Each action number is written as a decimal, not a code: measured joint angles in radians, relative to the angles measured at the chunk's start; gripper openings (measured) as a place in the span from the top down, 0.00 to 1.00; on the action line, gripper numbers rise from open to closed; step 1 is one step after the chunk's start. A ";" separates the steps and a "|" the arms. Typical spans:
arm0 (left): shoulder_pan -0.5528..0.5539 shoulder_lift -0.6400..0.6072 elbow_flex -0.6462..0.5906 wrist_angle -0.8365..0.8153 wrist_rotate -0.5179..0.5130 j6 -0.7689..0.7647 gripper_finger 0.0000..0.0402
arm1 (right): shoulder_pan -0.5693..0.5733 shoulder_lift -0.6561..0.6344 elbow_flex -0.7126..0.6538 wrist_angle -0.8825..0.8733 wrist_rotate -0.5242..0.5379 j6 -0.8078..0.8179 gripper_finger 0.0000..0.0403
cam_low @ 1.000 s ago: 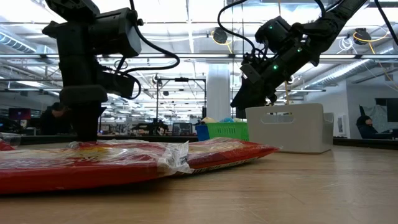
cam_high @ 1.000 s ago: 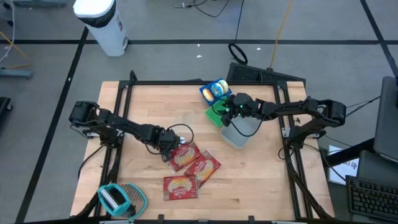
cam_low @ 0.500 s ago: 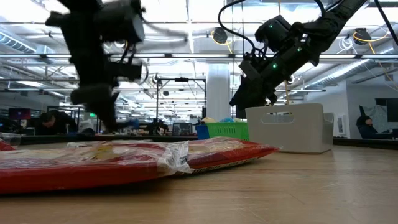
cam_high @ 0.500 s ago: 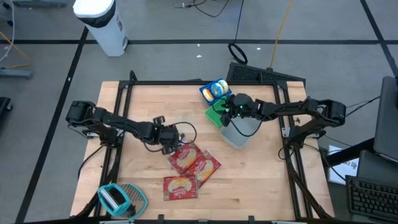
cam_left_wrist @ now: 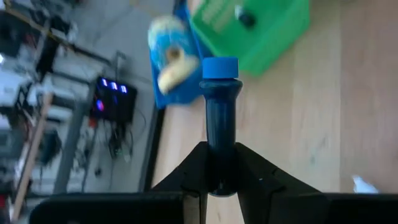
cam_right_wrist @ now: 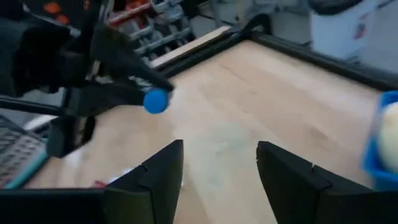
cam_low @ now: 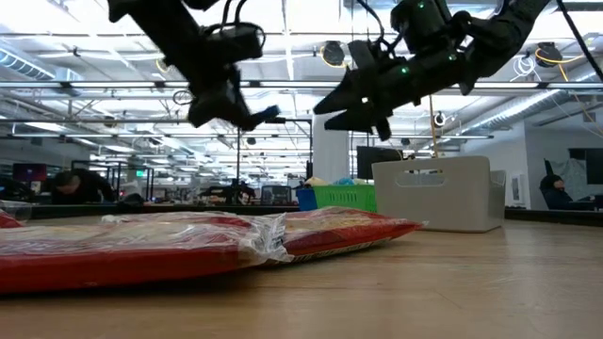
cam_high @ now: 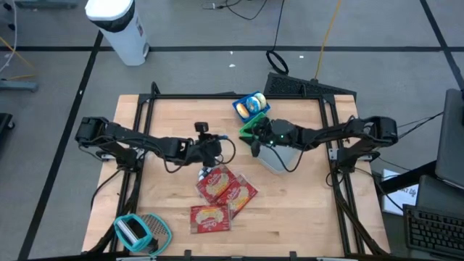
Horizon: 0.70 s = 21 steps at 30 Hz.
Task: Pick & Place Food Item
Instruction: Put the large blue food coloring bottle into the green bin
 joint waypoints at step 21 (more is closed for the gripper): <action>0.032 0.021 0.000 0.114 0.055 0.114 0.85 | 0.005 0.245 0.210 0.147 -0.200 0.103 0.35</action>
